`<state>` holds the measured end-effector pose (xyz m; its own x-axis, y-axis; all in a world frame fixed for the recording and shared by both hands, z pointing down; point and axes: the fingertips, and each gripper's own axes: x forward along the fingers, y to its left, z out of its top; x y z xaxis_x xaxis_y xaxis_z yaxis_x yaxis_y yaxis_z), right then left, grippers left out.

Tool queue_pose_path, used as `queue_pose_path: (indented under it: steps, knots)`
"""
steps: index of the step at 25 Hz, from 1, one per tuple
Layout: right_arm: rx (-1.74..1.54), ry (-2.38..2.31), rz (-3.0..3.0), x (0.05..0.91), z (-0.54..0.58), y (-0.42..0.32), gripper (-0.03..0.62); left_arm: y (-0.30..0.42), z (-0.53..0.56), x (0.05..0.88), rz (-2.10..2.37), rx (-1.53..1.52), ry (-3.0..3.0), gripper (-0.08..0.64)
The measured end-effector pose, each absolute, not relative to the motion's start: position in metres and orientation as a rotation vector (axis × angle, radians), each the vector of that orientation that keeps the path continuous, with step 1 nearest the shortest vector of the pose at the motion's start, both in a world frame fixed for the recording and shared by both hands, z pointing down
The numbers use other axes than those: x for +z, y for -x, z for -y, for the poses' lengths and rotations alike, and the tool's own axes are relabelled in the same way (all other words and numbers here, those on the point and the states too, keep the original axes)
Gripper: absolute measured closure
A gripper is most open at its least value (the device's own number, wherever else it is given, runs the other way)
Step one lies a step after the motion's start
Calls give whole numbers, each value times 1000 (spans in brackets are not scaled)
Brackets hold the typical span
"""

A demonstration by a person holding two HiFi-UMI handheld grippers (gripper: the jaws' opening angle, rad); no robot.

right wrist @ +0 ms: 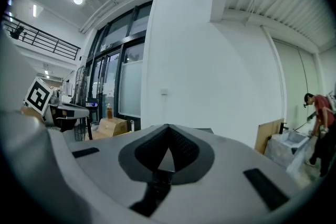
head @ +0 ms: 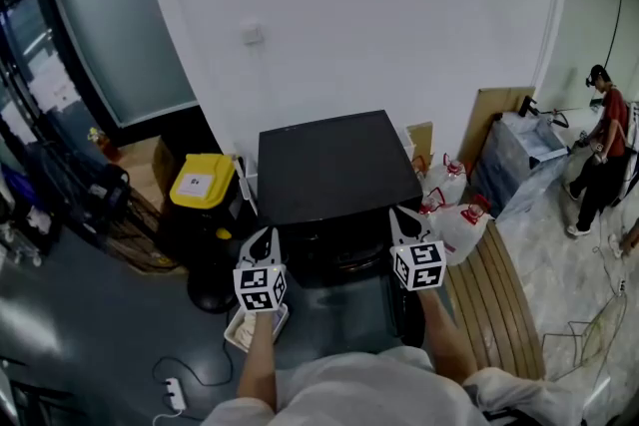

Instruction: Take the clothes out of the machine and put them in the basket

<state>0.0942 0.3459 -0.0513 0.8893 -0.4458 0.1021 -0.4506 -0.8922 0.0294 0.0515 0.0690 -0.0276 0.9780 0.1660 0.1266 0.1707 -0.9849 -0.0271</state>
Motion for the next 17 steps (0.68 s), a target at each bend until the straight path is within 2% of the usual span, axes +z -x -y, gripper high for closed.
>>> queue_pose_path:
  steps: [17]
  knots:
    - [138, -2950, 752, -58, -328, -99, 568, -56, -71, -33, 261, -182, 3083, 541]
